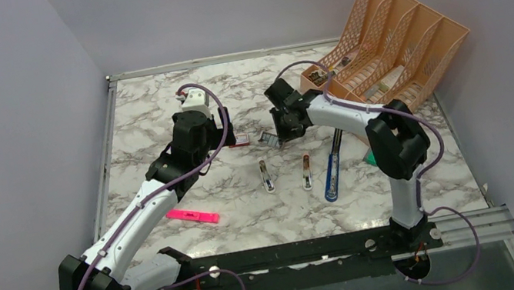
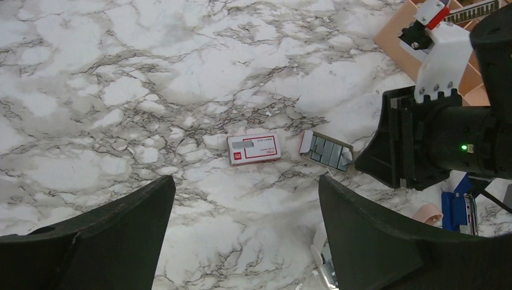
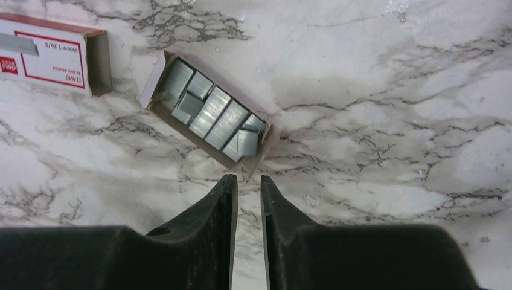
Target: Load the staples into the stapler
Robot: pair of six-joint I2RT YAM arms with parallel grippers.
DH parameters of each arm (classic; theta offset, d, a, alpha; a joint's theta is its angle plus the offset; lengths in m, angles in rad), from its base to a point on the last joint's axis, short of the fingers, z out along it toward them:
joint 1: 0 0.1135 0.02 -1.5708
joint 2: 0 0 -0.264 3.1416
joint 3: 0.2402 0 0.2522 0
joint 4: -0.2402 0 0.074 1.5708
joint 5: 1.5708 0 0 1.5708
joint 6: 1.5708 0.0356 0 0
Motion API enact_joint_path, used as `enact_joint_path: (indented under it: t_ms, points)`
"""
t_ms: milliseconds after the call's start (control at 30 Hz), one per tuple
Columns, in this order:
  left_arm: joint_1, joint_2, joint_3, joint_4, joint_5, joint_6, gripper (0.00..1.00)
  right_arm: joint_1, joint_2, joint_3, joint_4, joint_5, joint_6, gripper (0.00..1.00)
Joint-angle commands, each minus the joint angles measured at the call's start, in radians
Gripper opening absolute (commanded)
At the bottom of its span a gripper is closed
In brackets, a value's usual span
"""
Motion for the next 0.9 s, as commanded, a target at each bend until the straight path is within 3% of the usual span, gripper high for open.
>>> enact_joint_path:
  t_ms: [0,133,367,500,567,867]
  points:
    - [0.003,-0.005,0.000,0.021,0.007,-0.010,0.89,0.001,-0.099,-0.063,0.006,-0.036,-0.008,0.26]
    - [0.003,-0.005,0.001,0.022,0.009,-0.010,0.89,0.005,-0.127,-0.106,0.022,-0.031,-0.008,0.27]
    - [0.003,0.002,0.002,0.024,0.003,-0.007,0.89,0.012,-0.064,-0.027,0.029,-0.009,-0.025,0.28]
    - [0.003,0.007,0.004,0.022,0.003,-0.004,0.89,0.014,-0.017,0.031,0.031,-0.001,-0.034,0.08]
    - [0.003,0.009,0.005,0.021,0.002,-0.004,0.89,0.015,0.003,0.045,0.036,-0.006,-0.036,0.05]
    - [0.003,0.012,0.003,0.021,0.000,-0.004,0.89,0.016,0.055,0.064,0.024,0.043,-0.022,0.25]
